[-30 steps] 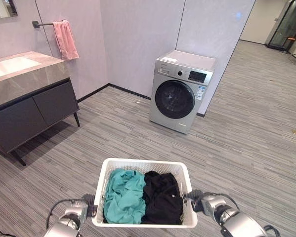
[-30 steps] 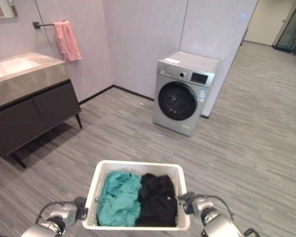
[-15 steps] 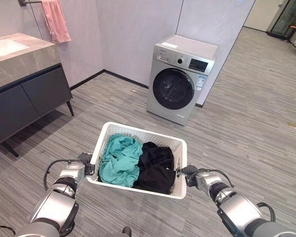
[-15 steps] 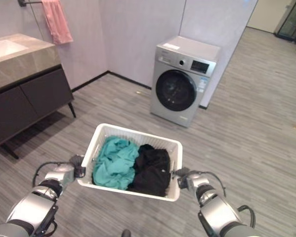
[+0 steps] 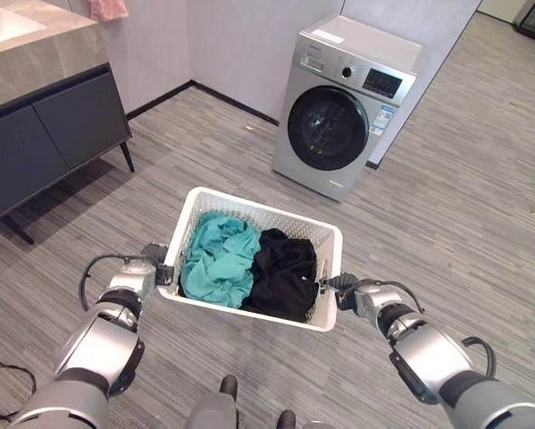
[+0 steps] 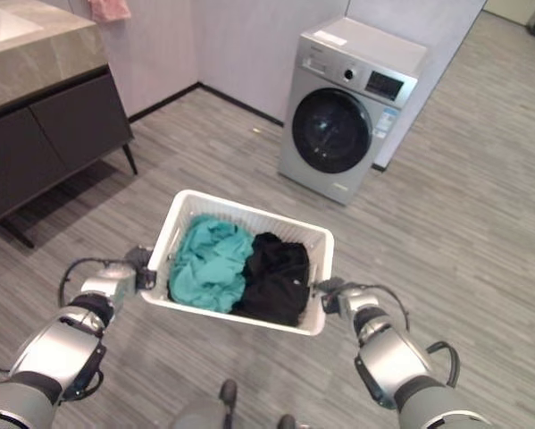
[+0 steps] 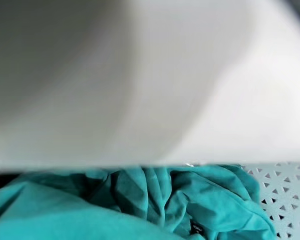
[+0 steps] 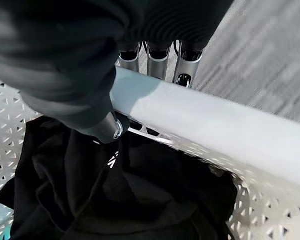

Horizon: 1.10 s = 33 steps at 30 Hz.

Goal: Grab the laundry basket,head to the washer,open it,put in the laundry and shut it.

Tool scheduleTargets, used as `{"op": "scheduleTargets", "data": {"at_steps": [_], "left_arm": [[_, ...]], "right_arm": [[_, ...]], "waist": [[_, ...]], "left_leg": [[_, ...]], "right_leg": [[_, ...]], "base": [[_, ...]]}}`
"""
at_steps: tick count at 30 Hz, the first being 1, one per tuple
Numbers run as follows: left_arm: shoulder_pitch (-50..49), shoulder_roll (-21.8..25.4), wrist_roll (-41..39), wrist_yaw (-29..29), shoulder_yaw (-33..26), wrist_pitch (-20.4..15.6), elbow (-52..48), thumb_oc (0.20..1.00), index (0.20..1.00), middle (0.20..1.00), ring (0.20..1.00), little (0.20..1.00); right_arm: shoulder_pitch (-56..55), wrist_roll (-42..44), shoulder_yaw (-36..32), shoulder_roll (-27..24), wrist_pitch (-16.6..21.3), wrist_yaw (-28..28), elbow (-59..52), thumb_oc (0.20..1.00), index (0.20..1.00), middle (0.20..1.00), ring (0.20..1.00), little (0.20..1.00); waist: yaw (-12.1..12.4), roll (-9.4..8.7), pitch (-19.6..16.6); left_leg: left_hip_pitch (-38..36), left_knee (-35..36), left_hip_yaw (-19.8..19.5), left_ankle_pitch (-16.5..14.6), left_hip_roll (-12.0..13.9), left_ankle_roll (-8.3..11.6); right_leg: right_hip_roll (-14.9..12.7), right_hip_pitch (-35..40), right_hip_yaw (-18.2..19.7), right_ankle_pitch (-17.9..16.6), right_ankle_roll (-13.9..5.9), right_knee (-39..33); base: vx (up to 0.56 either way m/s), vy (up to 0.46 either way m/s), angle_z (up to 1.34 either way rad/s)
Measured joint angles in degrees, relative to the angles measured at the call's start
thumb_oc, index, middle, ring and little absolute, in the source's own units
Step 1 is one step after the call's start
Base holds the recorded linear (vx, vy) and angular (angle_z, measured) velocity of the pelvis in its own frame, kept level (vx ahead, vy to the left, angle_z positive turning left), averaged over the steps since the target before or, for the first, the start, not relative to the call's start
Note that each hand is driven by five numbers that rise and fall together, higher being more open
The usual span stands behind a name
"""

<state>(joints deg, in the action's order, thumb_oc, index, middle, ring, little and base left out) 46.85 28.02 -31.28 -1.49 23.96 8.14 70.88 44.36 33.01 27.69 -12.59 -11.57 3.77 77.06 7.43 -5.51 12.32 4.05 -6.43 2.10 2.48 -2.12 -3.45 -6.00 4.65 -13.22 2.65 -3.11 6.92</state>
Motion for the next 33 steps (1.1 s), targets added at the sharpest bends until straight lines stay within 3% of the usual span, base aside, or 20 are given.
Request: {"op": "scheduleTargets", "data": {"at_steps": [3,7,10,13,14,15,16,17,18,20,21,23,24,26,27,28,29,30,31,33], "left_arm": [[0.83,-0.06,0.02,0.03,1.31,-0.03,-0.05,0.2,0.2,0.2,0.2,0.2],[1.26,-0.91,0.37,0.51,3.95,0.09,0.25,0.2,0.2,0.2,0.2,0.2],[1.15,-1.91,0.46,0.66,4.38,0.37,0.52,0.2,0.2,0.2,0.2,0.2],[1.14,-2.03,0.47,0.83,5.9,0.44,0.52,0.2,0.2,0.2,0.2,0.2],[0.64,-2.6,0.85,0.93,5.96,0.09,0.79,0.2,0.2,0.2,0.2,0.2],[-0.16,-2.87,1.08,1.05,4.84,-0.29,1.65,0.2,0.2,0.2,0.2,0.2],[-0.31,-2.71,1.89,1.95,3.48,0.17,2.35,0.2,0.2,0.2,0.2,0.2],[-0.12,-3.06,2.53,2.29,3.5,0.33,2.32,0.2,0.2,0.2,0.2,0.2],[-0.37,-3.44,2.8,2.46,3.63,0.23,2.5,0.2,0.2,0.2,0.2,0.2],[-1.21,-4.08,3.02,2.69,3.91,0.3,3.05,0.2,0.2,0.2,0.2,0.2],[-2.73,-4.46,3.02,2.94,3.83,0.25,2.78,0.2,0.2,0.2,0.2,0.2],[-3.65,-5.63,3.02,2.8,4.09,0.22,2.77,0.2,0.2,0.2,0.2,0.2],[-5.49,-5.57,3.02,2.8,3.86,0.2,2.78,0.2,0.2,0.2,0.2,0.2],[-8.85,-5.39,3.02,3.02,3.96,0.27,2.34,0.2,0.2,0.2,0.2,0.2],[-9.31,-5.41,3.1,3.39,3.94,0.28,2.5,0.2,0.2,0.2,0.2,0.2],[-9.33,-5.2,3.17,3.2,3.89,0.25,2.67,0.2,0.2,0.2,0.2,0.2],[-9.11,-5.91,3.25,3.09,3.58,-0.01,3.12,0.2,0.2,0.2,0.2,0.2],[-9.42,-5.74,3.22,3.32,3.4,0.0,2.69,0.2,0.2,0.2,0.2,0.2],[-9.42,-5.39,3.17,3.3,3.22,0.06,2.71,0.2,0.2,0.2,0.2,0.2],[-9.25,-4.31,2.98,3.73,3.25,-0.03,2.19,0.2,0.2,0.2,0.2,0.2]], "right_arm": [[-0.12,0.01,-0.02,-0.11,0.03,0.02,0.03,0.2,0.2,0.2,0.2,0.2],[-1.25,0.01,0.07,-0.87,-0.06,0.07,0.08,0.2,0.2,0.2,0.2,0.2],[-2.29,0.01,0.0,-1.57,-0.11,0.17,-0.01,0.2,0.2,0.2,0.2,0.2],[-2.22,0.01,-0.02,-2.12,-0.12,0.17,-0.02,0.2,0.2,0.2,0.2,0.2],[-2.93,-0.07,-0.32,-1.84,0.11,0.17,-0.5,0.2,0.2,0.2,0.2,0.2],[-3.71,-0.05,-0.47,-1.45,0.55,0.29,-0.13,0.2,0.2,0.2,0.2,0.2],[-3.43,-0.06,-0.45,-1.92,0.43,1.38,-0.44,0.2,0.2,0.2,0.2,0.2],[-3.6,-0.07,0.18,-3.09,0.52,1.52,-1.65,0.2,0.2,0.2,0.2,0.2],[-4.55,-0.13,0.39,-2.7,0.37,1.11,-2.07,0.2,0.2,0.2,0.2,0.2],[-6.51,-0.16,0.52,-2.66,-0.87,1.12,-1.9,0.2,0.2,0.2,0.2,0.2],[-8.2,-0.16,-0.12,-2.79,-0.88,1.2,-1.95,0.2,0.2,0.2,0.2,0.2],[-8.93,-0.22,-0.05,-2.75,-0.88,1.17,-1.84,0.2,0.2,0.2,0.2,0.2],[-10.34,-0.3,-0.04,-2.69,-0.9,1.16,-1.9,0.2,0.2,0.2,0.2,0.2],[-12.37,-0.33,0.48,-2.18,-0.89,1.19,-2.29,0.2,0.2,0.2,0.2,0.2],[-12.02,-0.5,0.68,-2.06,-0.76,1.17,-2.46,0.2,0.2,0.2,0.2,0.2],[-11.78,-0.65,0.82,-2.16,-0.65,1.05,-2.46,0.2,0.2,0.2,0.2,0.2],[-12.28,-0.66,0.62,-3.01,-0.52,0.4,-3.16,0.2,0.2,0.2,0.2,0.2],[-12.27,-0.68,0.58,-2.89,-0.53,0.03,-3.44,0.2,0.2,0.2,0.2,0.2],[-11.9,-0.68,1.15,-3.03,-0.47,-0.17,-4.28,0.2,0.2,0.2,0.2,0.2],[-11.39,-0.5,1.72,-2.07,0.08,-1.03,-4.7,0.2,0.2,0.2,0.2,0.2]], "waist": [[-0.03,0.86,0.53],[-0.58,2.38,1.49],[-1.14,2.86,1.88],[-1.33,3.14,2.04],[-1.07,3.24,1.79],[-0.94,2.93,0.82],[-2.6,1.83,0.26],[-3.33,3.99,0.21],[-3.75,2.88,1.48],[-5.12,2.9,1.53],[-5.6,2.74,1.5],[-6.28,2.1,1.09],[-6.85,2.5,-1.04],[-7.29,2.47,-4.6],[-6.9,1.94,-5.08],[-6.64,2.3,-5.07],[-7.54,3.07,-5.34],[-7.16,2.72,-5.4],[-6.56,1.62,-5.68],[-6.23,0.09,-4.97]], "left_leg": [[-0.01,-1.2,-0.17,-0.83,-0.31,-1.07],[-1.03,-1.18,-1.61,-1.47,-0.54,-2.11],[-1.21,-2.36,-3.69,-2.09,-1.42,-3.14],[-1.01,-3.23,-2.91,-2.21,-2.52,-3.3],[-1.04,-2.23,-3.2,-3.27,-3.04,-2.47],[-1.45,-0.42,-2.85,-4.27,-3.29,0.67],[2.41,-12.55,-2.95,-9.55,-4.53,-3.51],[1.19,-13.74,-5.08,-14.62,-3.52,-5.1],[-0.23,-14.11,-5.11,-13.99,-5.48,-3.63],[-1.87,-13.32,-5.51,-13.65,-5.59,-4.1],[-3.5,-13.88,-7.33,-17.17,-5.52,-2.55],[-4.52,-14.95,-9.09,-19.7,-5.23,-1.84],[-5.22,-15.29,-11.17,-21.7,-3.7,-1.08],[-6.07,-15.85,-11.9,-22.27,-1.5,-0.48],[-6.01,-19.17,-11.05,-22.74,-0.59,1.03],[-5.83,-20.83,-10.74,-23.18,-0.15,1.8],[3.86,-41.54,-6.27,-17.65,3.18,4.41],[6.08,-46.06,-5.89,-13.71,3.9,4.56],[10.45,-54.35,-4.67,-4.94,5.08,4.35],[14.87,-57.0,-4.77,-5.2,7.4,4.9]], "right_leg": [[-0.84,-1.53,-0.11,0.59,-0.14,5.24],[-2.72,-9.57,0.67,-2.25,-0.88,22.7],[-0.12,-15.23,6.8,-0.02,-3.83,33.55],[-0.08,-16.8,6.57,0.04,-3.84,33.72],[-0.54,-17.6,4.95,0.65,-3.58,32.25],[-2.3,-16.98,0.52,1.98,-2.18,24.59],[-2.66,-16.66,2.22,1.35,-6.37,9.12],[-1.42,-17.06,3.94,-0.01,-8.75,4.6],[-3.28,-17.69,4.69,-3.45,-7.88,-1.13],[-3.25,-19.85,3.16,-8.48,-3.16,-3.11],[-2.37,-20.7,1.38,-10.05,-2.36,-3.71],[-1.01,-20.78,1.56,-10.66,-1.36,-1.08],[1.36,-20.13,1.45,-10.7,0.37,2.27],[5.04,-16.91,-0.32,-13.0,2.79,0.66],[6.17,-13.94,-0.53,-9.59,6.69,-0.67],[6.34,-13.7,-0.78,-9.5,7.1,-0.44],[8.76,-11.69,-2.16,-6.11,9.5,0.0],[9.43,-10.99,-1.93,-5.54,10.13,-0.03],[10.27,-9.16,-1.2,-4.57,11.16,-1.22],[11.44,-5.65,-0.62,-1.24,12.85,-1.68]], "base": [[0.05,0.208,0.04],[0.07,0.208,0.11],[0.05,0.027,0.32],[0.29,0.022,0.26],[0.7,-0.06,0.06],[0.57,-0.193,0.15],[0.34,-0.131,0.19],[0.25,-0.091,0.2],[0.24,-0.085,0.11],[0.42,-0.136,0.29],[0.73,-0.286,0.5],[0.73,-0.31,0.54],[0.37,-0.143,0.53],[0.43,-0.224,0.38],[0.5,-0.309,0.14],[0.53,-0.44,0.35],[0.21,-0.23,0.19],[0.33,-0.353,0.01],[0.16,-0.178,-0.34],[0.32,-0.157,-0.12]]}}
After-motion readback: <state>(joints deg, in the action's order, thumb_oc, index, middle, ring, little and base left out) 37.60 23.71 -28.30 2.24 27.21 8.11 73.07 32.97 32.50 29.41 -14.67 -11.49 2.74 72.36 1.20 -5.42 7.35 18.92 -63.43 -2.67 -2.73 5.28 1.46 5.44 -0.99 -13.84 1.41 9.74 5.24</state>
